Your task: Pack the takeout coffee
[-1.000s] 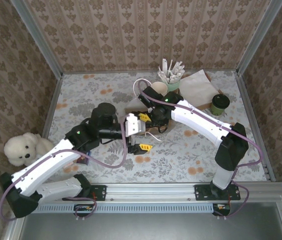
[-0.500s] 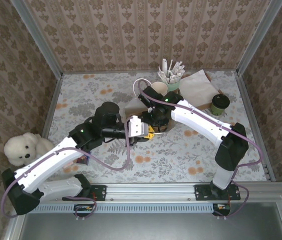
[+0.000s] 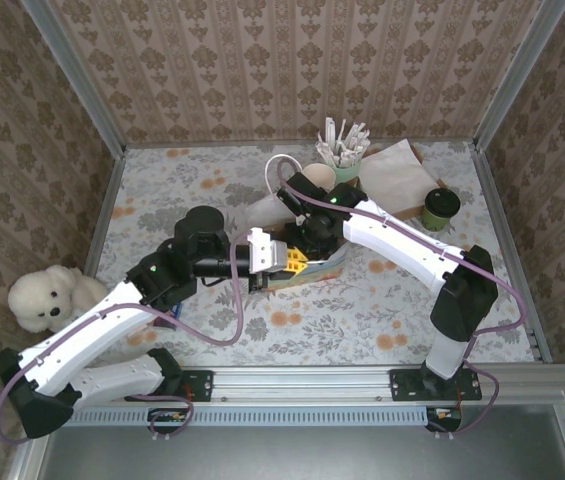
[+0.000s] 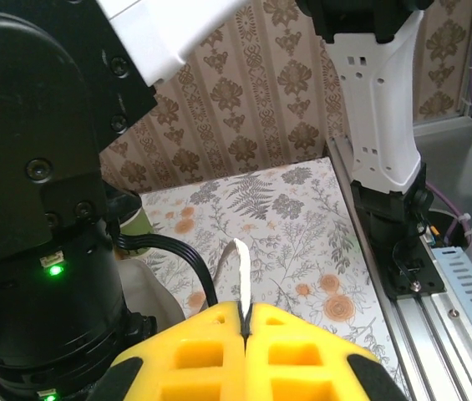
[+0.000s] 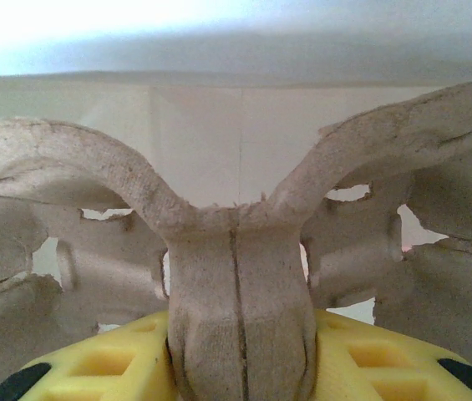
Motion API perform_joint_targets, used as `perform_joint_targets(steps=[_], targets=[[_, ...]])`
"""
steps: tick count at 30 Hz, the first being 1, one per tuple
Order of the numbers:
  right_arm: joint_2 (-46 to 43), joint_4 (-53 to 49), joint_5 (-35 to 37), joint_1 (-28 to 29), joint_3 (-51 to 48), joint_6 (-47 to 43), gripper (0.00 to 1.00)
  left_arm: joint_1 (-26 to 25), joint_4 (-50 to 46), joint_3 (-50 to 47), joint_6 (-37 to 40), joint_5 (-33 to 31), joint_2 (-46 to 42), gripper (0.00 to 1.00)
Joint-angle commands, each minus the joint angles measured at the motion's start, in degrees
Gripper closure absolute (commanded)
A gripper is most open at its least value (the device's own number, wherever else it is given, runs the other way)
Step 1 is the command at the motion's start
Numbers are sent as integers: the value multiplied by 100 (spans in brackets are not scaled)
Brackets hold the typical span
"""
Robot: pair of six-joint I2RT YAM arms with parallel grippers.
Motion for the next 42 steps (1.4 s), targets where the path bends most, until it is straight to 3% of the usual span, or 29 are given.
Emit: perform_joint_targets(steps=[1, 12, 16, 23, 31, 35, 39, 42], targets=[[140, -91, 130, 15, -141, 74, 59, -54, 406, -16, -383, -111, 19, 100], [145, 146, 93, 74, -362, -111, 60, -58, 408, 192, -805, -508, -12, 98], [152, 230, 51, 84, -459, -135, 60, -53, 328, 415, -1094, -501, 10, 91], [58, 407, -40, 102, -570, -112, 59, -60, 54, 783, -1356, -536, 136, 88], [22, 413, -116, 98, -549, -189, 58, 170, -517, 855, -782, -503, -311, 33], [4, 393, -44, 103, -503, -200, 58, 822, -33, 573, -1381, -1074, -653, 13], [47, 369, -35, 103, -460, -210, 58, 1829, -426, 1019, -2771, -1893, -184, 4], [91, 374, -43, 109, -429, -200, 58, 2504, -1112, 1518, -3722, -2256, 489, 4]])
